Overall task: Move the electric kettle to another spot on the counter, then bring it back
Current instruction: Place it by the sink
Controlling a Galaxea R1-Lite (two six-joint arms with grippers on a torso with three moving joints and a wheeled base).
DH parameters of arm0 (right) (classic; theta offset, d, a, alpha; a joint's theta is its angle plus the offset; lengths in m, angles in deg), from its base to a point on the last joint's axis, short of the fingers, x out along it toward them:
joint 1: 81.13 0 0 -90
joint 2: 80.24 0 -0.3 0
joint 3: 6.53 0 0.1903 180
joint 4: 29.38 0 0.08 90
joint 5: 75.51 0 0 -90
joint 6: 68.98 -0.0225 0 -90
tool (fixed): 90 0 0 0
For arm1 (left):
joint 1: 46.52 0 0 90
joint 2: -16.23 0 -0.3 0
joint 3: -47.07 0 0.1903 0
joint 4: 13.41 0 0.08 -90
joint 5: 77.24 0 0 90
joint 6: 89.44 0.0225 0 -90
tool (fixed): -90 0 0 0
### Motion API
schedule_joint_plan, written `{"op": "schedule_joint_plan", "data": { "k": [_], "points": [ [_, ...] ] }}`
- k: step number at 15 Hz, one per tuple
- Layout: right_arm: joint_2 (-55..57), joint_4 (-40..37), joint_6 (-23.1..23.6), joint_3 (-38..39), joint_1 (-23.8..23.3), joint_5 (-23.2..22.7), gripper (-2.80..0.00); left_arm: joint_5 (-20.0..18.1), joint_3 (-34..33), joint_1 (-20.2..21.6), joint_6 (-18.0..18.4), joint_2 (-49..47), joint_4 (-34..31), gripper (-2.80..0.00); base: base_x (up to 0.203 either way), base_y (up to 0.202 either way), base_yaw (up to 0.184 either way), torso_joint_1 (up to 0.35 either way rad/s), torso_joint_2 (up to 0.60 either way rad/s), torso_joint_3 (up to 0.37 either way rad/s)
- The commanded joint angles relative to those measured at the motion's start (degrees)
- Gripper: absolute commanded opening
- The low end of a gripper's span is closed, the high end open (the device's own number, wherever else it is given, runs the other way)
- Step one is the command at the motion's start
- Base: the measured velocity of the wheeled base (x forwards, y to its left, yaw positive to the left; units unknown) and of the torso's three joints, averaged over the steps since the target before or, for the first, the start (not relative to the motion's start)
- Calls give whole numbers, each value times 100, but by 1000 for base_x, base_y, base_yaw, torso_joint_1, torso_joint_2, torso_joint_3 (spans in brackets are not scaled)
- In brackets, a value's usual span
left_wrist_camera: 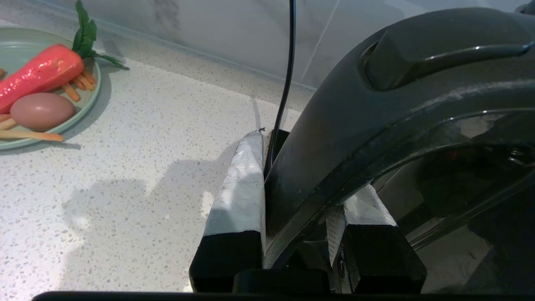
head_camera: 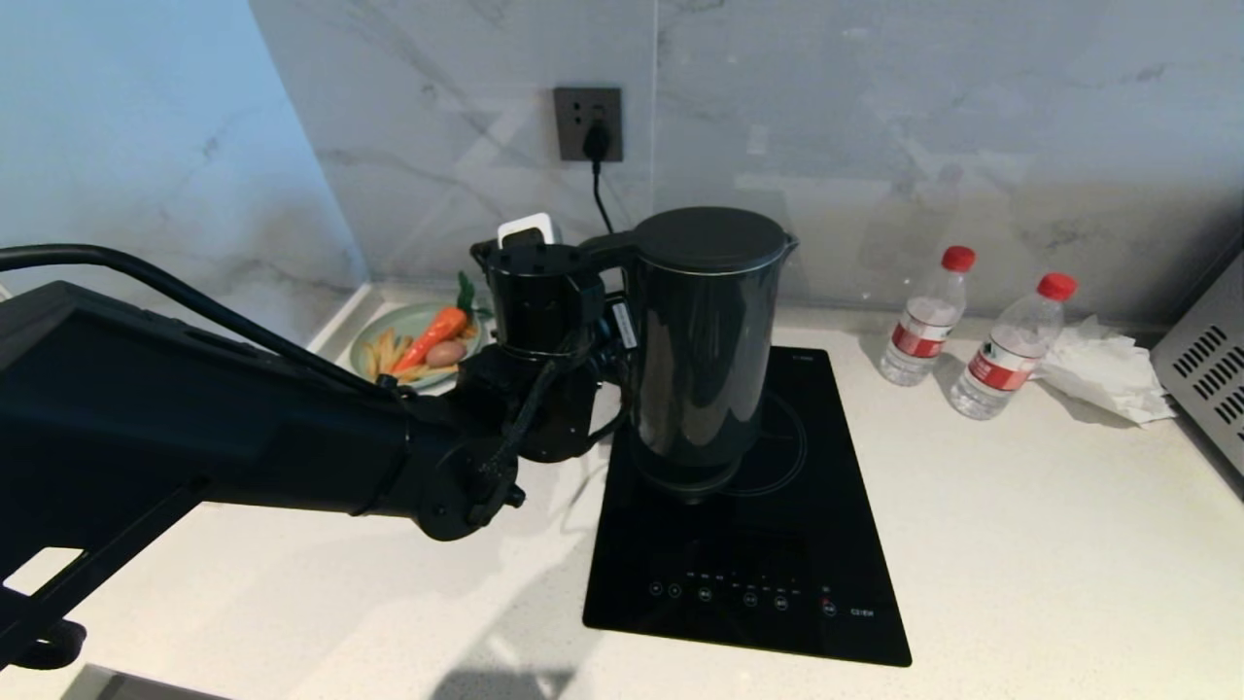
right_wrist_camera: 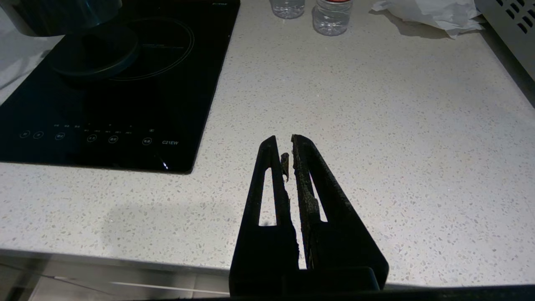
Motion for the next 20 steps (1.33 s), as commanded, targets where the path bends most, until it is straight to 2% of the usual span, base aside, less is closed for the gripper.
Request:
{"op": "schedule_joint_plan", "data": {
  "k": [1, 6, 10, 16, 20],
  "points": [
    [0, 2, 0, -3, 0, 0, -280, 23, -7, 27, -11, 41, 38, -280, 0, 0, 0, 0, 0, 0],
    [0, 2, 0, 2, 0, 0, -280, -33, -117, 337, -49, 16, 96, -280, 0, 0, 0, 0, 0, 0],
    [0, 2, 0, -6, 0, 0, -280, -175, -504, 701, -28, 30, 512, -280, 0, 0, 0, 0, 0, 0],
    [0, 2, 0, 2, 0, 0, -280, -273, -565, 1129, -28, 66, 521, -280, 0, 0, 0, 0, 0, 0],
    [0, 2, 0, 1, 0, 0, -280, -486, -873, 1433, -43, 120, 591, -280, 0, 0, 0, 0, 0, 0]
  ]
}}
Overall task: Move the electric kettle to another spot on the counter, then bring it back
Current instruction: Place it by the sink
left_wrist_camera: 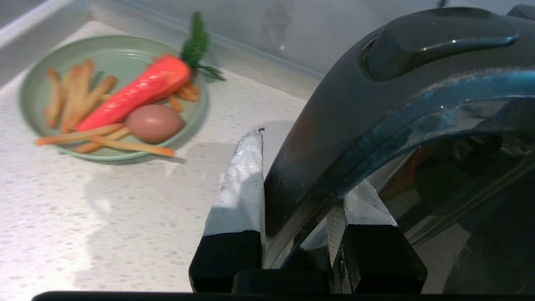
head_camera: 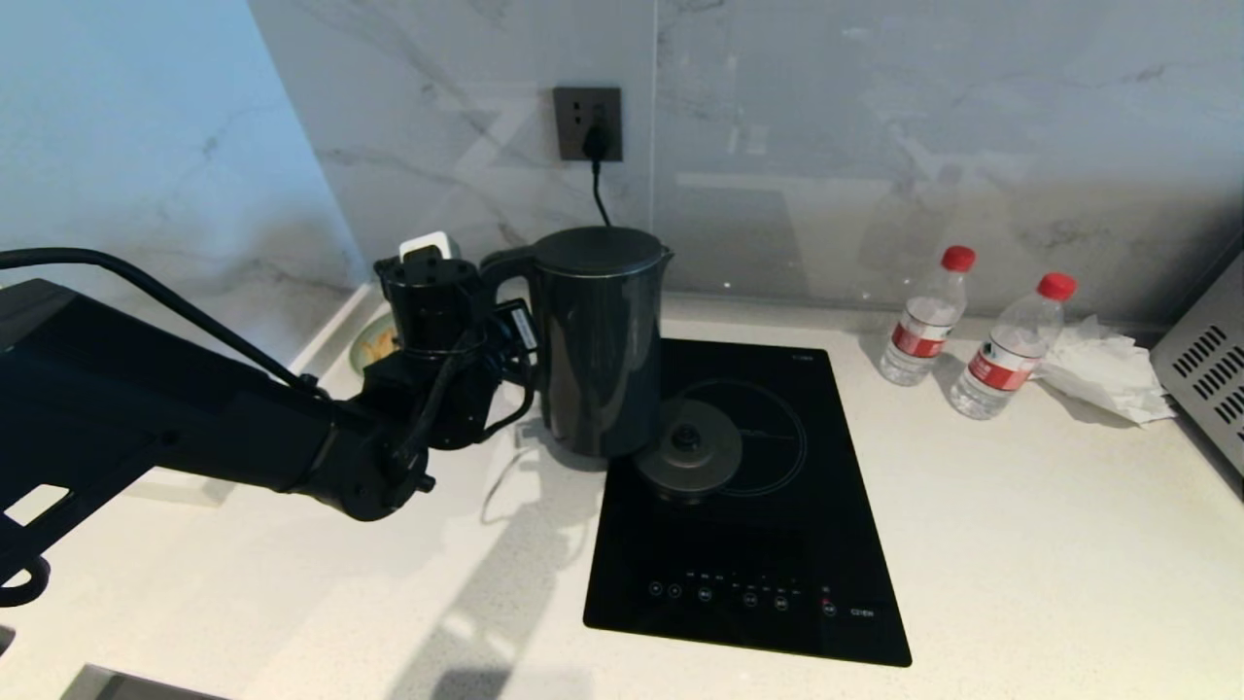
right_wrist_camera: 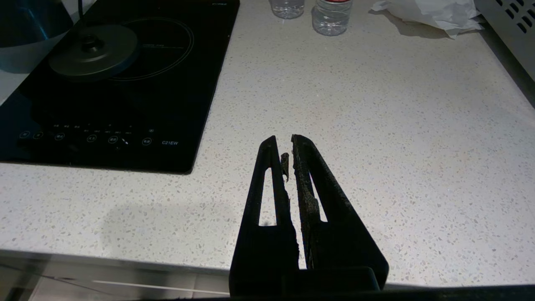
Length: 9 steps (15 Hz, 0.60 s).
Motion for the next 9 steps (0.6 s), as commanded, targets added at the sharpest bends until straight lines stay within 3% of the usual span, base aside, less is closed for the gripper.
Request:
{"op": "schedule_joint_plan", "data": {
  "k": [1, 9],
  "points": [
    [0, 4, 2, 5, 0, 0, -280, 15, -90, 192, -24, 35, 48, -280, 0, 0, 0, 0, 0, 0],
    [0, 4, 2, -2, 0, 0, -280, -457, -196, 1096, -33, 87, 48, -280, 0, 0, 0, 0, 0, 0]
  ]
}}
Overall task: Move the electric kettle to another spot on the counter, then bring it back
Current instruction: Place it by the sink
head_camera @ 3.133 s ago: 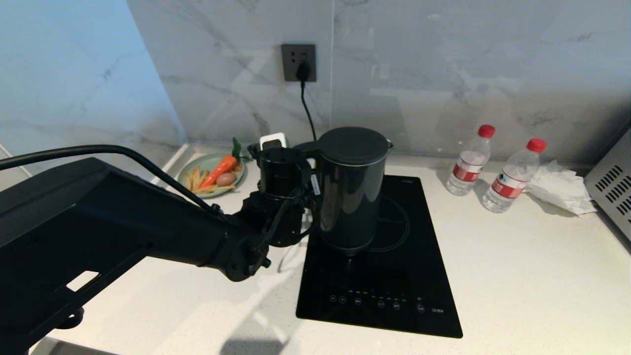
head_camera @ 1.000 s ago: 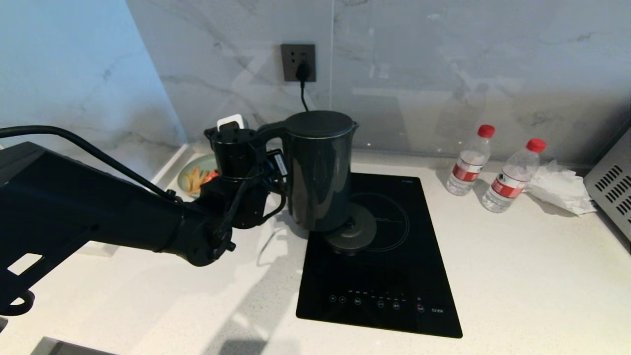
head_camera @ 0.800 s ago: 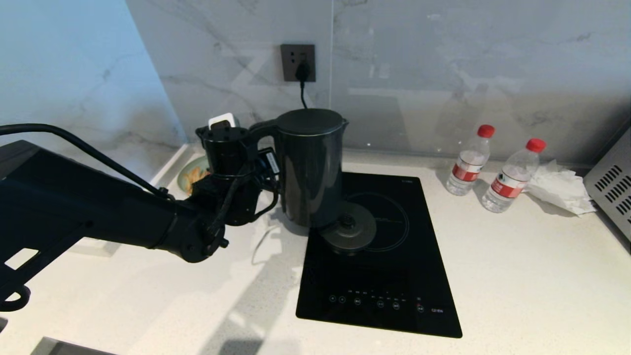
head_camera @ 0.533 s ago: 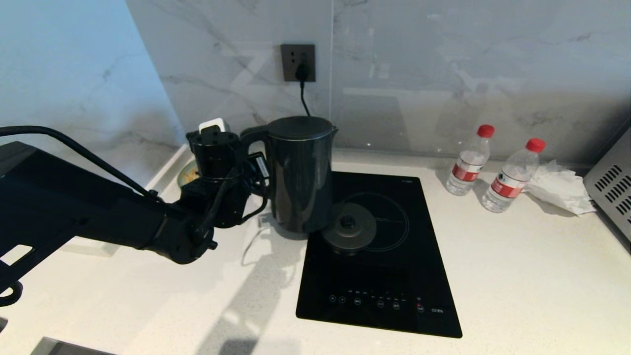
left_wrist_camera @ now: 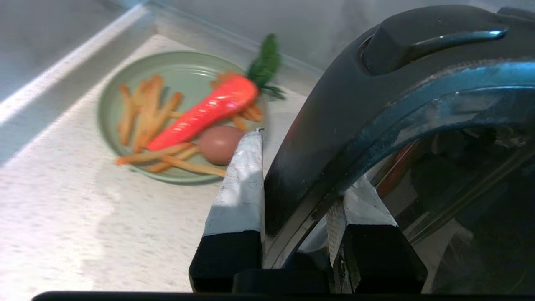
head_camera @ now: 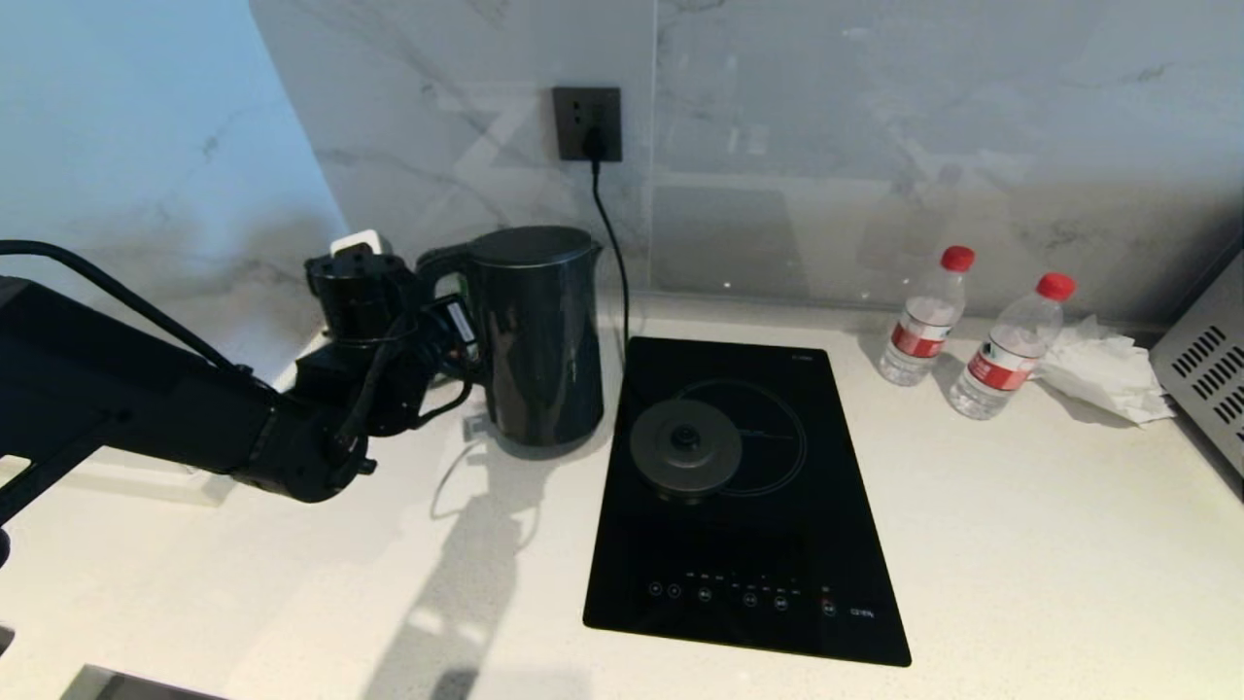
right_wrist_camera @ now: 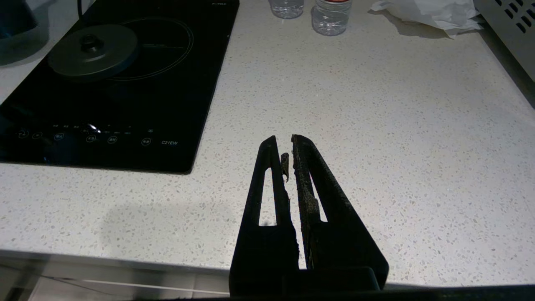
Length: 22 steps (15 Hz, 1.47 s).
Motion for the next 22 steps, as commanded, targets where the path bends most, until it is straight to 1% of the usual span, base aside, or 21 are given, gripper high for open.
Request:
{"op": "schedule_joint_plan", "data": {
  "k": [1, 2, 5, 6, 8, 12, 16, 19, 22],
  "points": [
    [0, 2, 0, -6, 0, 0, -280, -83, -68, 292, -15, 15, 32, -280, 0, 0, 0, 0, 0, 0],
    [0, 2, 0, -2, 0, 0, -280, -163, -97, 420, -17, 28, 55, -280, 0, 0, 0, 0, 0, 0],
    [0, 2, 0, -4, 0, 0, -280, -480, -353, 737, -1, 34, 504, -280, 0, 0, 0, 0, 0, 0],
    [0, 2, 0, 2, 0, 0, -280, -509, -392, 827, 0, 27, 541, -280, 0, 0, 0, 0, 0, 0],
    [0, 2, 0, 2, 0, 0, -280, -535, -403, 992, 1, 26, 545, -280, 0, 0, 0, 0, 0, 0],
    [0, 2, 0, 2, 0, 0, -280, -979, -601, 1431, -3, 103, 560, -280, 0, 0, 0, 0, 0, 0],
    [0, 2, 0, 2, 0, 0, -280, -1181, -644, 1854, -8, 105, 563, -280, 0, 0, 0, 0, 0, 0],
    [0, 2, 0, -2, 0, 0, -280, -1323, -737, 2111, -23, 114, 563, -280, 0, 0, 0, 0, 0, 0],
    [0, 2, 0, -1, 0, 0, -280, -1512, -931, 2265, -97, 139, 563, -280, 0, 0, 0, 0, 0, 0]
  ]
}}
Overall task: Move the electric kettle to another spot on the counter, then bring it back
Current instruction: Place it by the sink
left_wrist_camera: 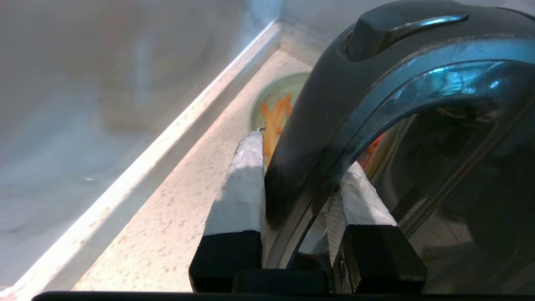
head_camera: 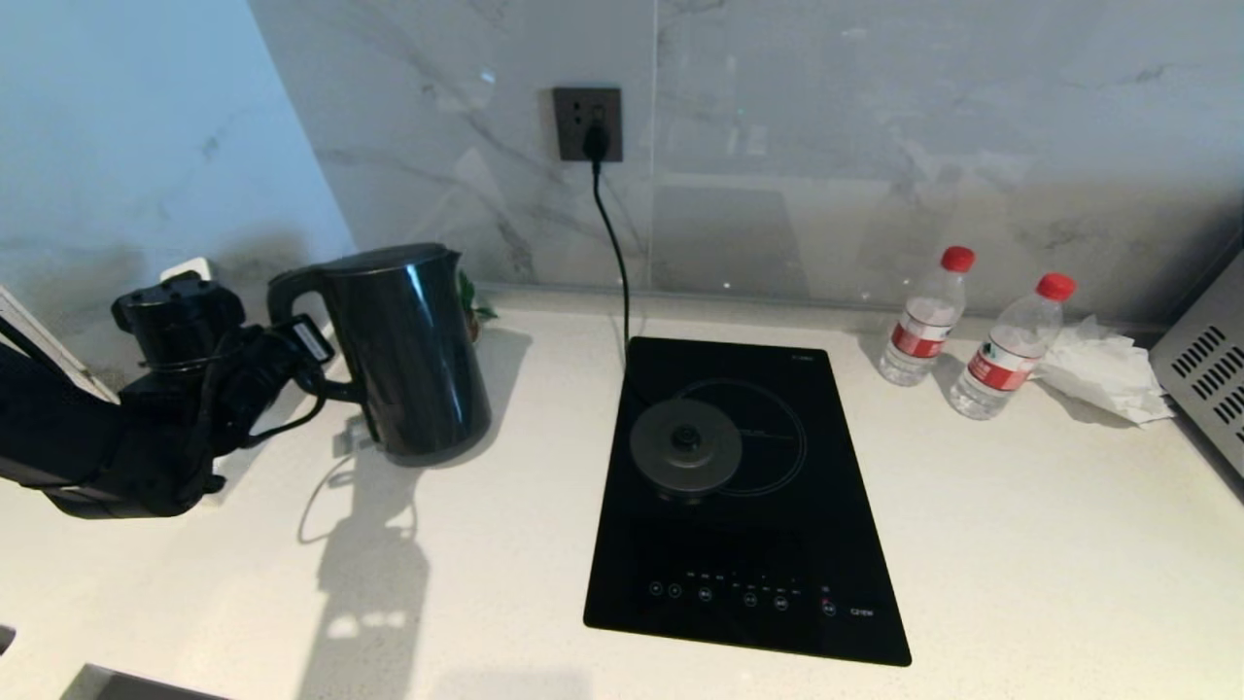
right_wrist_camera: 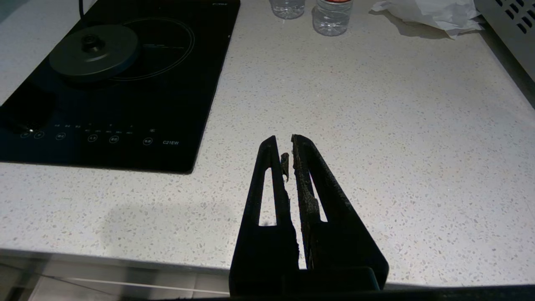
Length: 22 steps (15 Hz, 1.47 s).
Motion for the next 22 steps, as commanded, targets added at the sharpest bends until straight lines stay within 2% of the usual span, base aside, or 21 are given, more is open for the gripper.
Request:
{"op": "schedule_joint_plan", "data": {
  "k": [1, 10, 12, 14, 18, 22],
  "points": [
    [0, 4, 5, 1, 0, 0, -280, -8, -67, 106, -19, 12, 12, -280, 0, 0, 0, 0, 0, 0],
    [0, 4, 5, 2, 0, 0, -280, -375, -55, 530, -46, 177, 12, -280, 0, 0, 0, 0, 0, 0],
    [0, 4, 5, 2, 0, 0, -280, -439, -101, 597, -174, 197, 12, -280, 0, 0, 0, 0, 0, 0],
    [0, 4, 5, 2, 0, 0, -280, -475, -281, 611, -178, 263, 12, -280, 0, 0, 0, 0, 0, 0],
    [0, 4, 5, -6, 0, 0, -280, -867, -765, 684, -186, 432, 39, -280, 0, 0, 0, 0, 0, 0],
    [0, 4, 5, -5, 0, 0, -280, -960, -1318, 678, -147, 310, 1212, -280, 0, 0, 0, 0, 0, 0]
  ]
}}
